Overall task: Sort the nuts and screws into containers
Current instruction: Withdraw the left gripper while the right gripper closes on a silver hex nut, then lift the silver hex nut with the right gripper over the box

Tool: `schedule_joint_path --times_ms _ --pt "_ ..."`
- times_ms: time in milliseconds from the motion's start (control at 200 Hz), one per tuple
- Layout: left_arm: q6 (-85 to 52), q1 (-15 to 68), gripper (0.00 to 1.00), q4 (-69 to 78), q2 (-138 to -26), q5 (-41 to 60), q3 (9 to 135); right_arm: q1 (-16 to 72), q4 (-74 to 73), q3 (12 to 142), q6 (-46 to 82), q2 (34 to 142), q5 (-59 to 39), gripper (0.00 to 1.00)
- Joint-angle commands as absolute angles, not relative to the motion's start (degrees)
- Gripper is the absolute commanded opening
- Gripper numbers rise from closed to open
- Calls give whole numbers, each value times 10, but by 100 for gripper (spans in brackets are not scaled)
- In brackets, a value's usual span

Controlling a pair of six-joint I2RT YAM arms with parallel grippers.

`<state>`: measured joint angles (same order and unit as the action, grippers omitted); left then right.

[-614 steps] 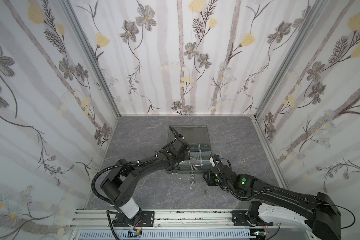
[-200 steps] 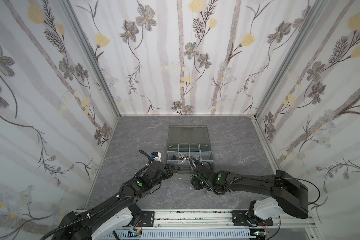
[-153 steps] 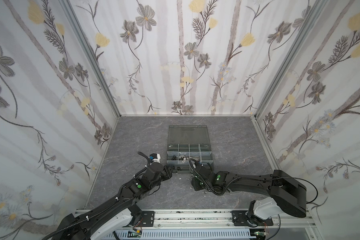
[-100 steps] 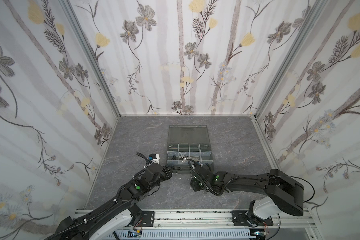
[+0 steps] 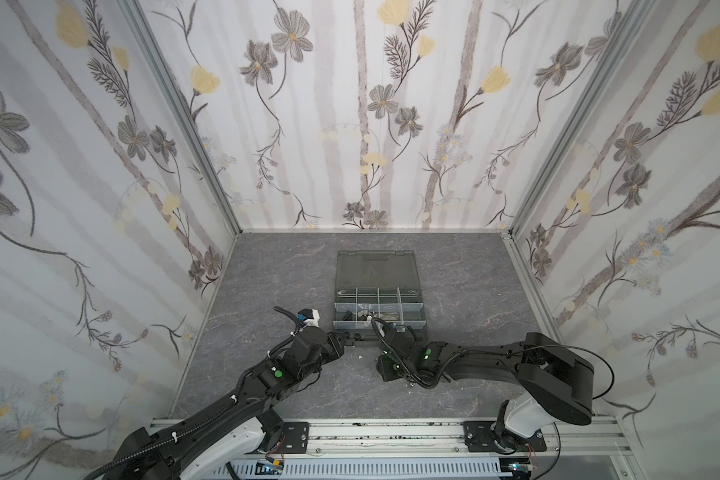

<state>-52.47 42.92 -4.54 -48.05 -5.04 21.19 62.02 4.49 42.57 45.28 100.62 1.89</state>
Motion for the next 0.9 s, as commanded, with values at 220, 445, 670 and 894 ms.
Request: schedule_joint_path --times_ms 220,445,670,894 --pt "-530 430 44 -36 -477 -65 215 608 37 452 440 1027 17 29" --pt "-524 430 44 -36 -491 -62 221 609 26 436 450 1018 15 23" --pt "-534 431 44 -35 -481 -70 210 614 40 442 438 1017 8 20" --pt "-539 431 44 -35 -467 -76 204 615 73 461 428 979 24 16"
